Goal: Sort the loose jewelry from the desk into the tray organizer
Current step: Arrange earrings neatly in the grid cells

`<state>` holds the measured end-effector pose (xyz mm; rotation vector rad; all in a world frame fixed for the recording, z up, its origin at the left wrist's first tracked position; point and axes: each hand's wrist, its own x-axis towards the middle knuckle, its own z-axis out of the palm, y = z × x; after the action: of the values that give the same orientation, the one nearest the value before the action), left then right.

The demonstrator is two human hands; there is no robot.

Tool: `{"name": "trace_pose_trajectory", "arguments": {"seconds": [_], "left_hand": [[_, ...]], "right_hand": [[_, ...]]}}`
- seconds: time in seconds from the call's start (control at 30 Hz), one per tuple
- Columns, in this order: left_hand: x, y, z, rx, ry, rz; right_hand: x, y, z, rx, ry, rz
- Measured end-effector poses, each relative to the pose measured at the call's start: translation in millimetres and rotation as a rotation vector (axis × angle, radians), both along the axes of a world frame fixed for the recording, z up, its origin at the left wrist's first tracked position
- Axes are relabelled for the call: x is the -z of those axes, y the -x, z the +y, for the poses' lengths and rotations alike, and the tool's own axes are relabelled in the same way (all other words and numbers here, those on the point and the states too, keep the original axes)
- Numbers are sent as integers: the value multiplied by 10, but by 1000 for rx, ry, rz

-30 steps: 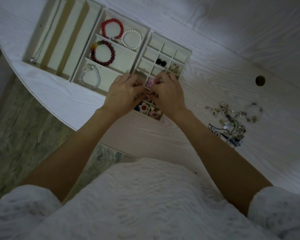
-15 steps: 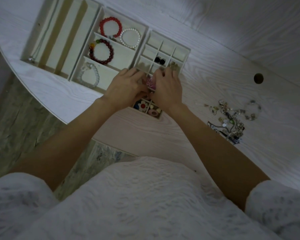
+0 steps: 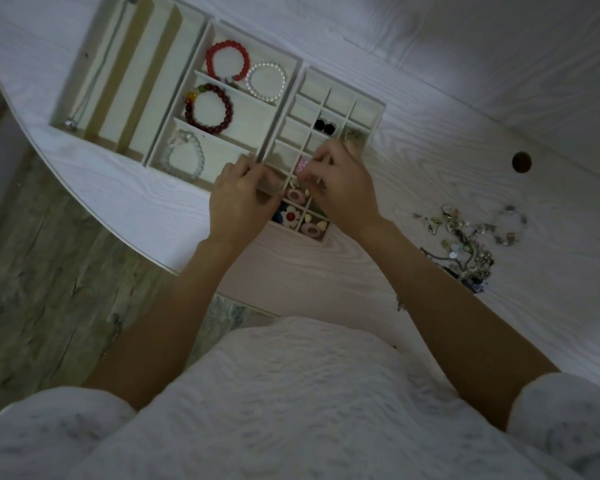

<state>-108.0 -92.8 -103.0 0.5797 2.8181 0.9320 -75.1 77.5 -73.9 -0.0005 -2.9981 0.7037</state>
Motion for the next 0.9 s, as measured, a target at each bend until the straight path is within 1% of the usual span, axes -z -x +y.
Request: {"name": "trace_pose_trajectory", "arguments": {"seconds": [0.1,0.2,0.3,0.37,0.5,0.63,0.77,0.8,0.9], "left_hand": [[-24,-6,52,-34,71,2],[-48,-4,93,-30,105,21],[-62,-6,118,-29,127,32],[-58,-2,144,-34,157,39],[-72,21,173,-47,182,3],[-90,32,158,-51,185,-5],[-80,36,154,-55,180,-17],[-77,34,153,-56,176,-19],[-83,28,151,-57,176,-23]], "right_hand": [[3,132,-70,-122,-123,-32],[11,169,-106,-162,-203,-64],[1,142,-176,-120,-314,-128],[-9,122,-259,-92,-396,-226],[-35,152,-337,3,-486,-233],[-55,153,-272,64,-362,-225],[-40,168,-323,158,-231,-257],[-16,148,-339,200,-179,-262],[52,71,-372,347,72,-244]]}}
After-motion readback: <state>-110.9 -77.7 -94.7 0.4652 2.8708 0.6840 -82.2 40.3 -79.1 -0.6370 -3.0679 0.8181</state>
